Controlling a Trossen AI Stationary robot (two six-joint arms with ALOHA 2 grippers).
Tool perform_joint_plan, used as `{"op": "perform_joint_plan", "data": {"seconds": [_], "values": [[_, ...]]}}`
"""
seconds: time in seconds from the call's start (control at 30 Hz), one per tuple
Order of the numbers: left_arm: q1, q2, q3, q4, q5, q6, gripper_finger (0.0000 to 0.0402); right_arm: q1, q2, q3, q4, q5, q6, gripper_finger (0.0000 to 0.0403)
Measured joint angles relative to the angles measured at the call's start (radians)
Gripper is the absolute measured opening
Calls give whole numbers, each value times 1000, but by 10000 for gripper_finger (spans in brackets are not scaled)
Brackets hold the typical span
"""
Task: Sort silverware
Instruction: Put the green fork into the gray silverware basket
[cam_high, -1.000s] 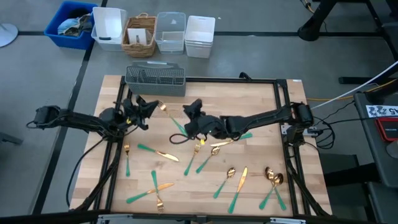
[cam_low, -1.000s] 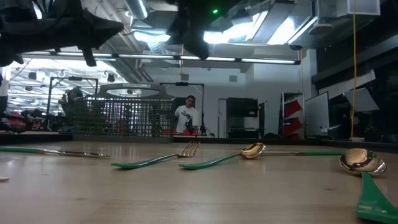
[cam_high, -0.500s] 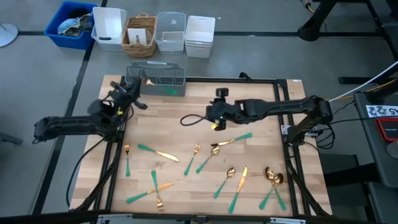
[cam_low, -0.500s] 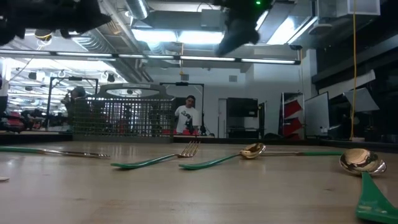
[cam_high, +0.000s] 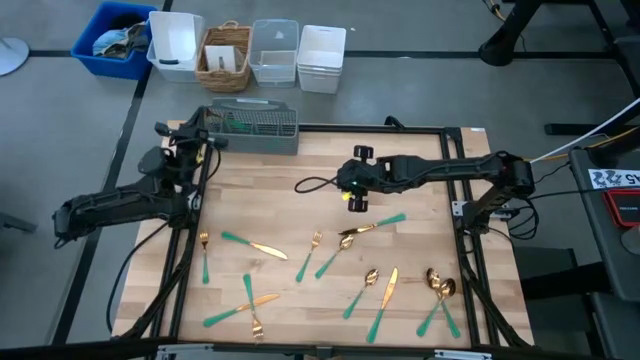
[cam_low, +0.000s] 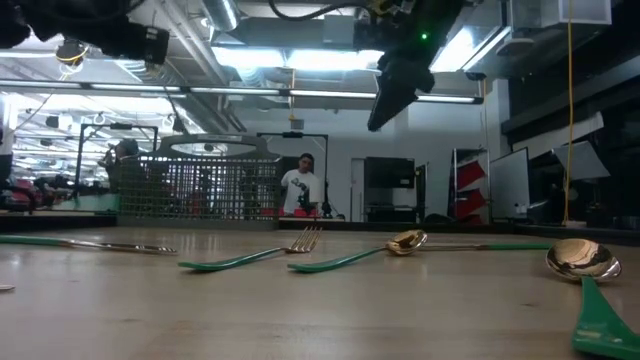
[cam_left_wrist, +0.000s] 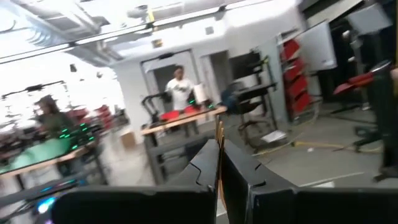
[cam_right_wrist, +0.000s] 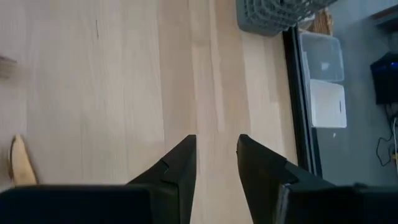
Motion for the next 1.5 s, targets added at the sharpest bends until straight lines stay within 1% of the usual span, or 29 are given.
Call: {"op": "perform_joint_plan", "data": {"seconds": [0.1,0.2,0.3,0.47,0.7,0.87,1.0,1.07,1.13,1.33,1.4,1.5], "values": [[65,50,0,-10,0,-65,0,1,2,-9,58,-27,-3,115],[122,125,0,-46,0,-122,0,1,4,-11,70,-70,-5,115],[154,203,-2,-62,5,-181,0,1,4,-11,72,-108,-5,115],[169,314,-2,-77,46,-305,5,1,4,-11,71,-114,-6,115],[170,439,-1,-175,49,-445,15,1,4,-11,70,-114,-20,115],[170,499,-1,-176,50,-462,17,1,4,-11,70,-114,-21,115],[168,492,-1,-180,51,-493,17,1,4,-11,70,-121,-21,115],[159,475,-1,-180,53,-498,24,1,4,-11,70,-130,-21,115],[150,451,-1,-180,55,-496,42,2,4,-11,70,-133,-22,115],[128,351,0,-179,54,-504,118,1,4,-11,69,-142,-22,115],[111,312,0,-179,55,-519,134,1,4,-11,69,-142,-22,115],[66,243,0,-180,54,-537,147,1,4,-11,69,-142,-22,115]]}}
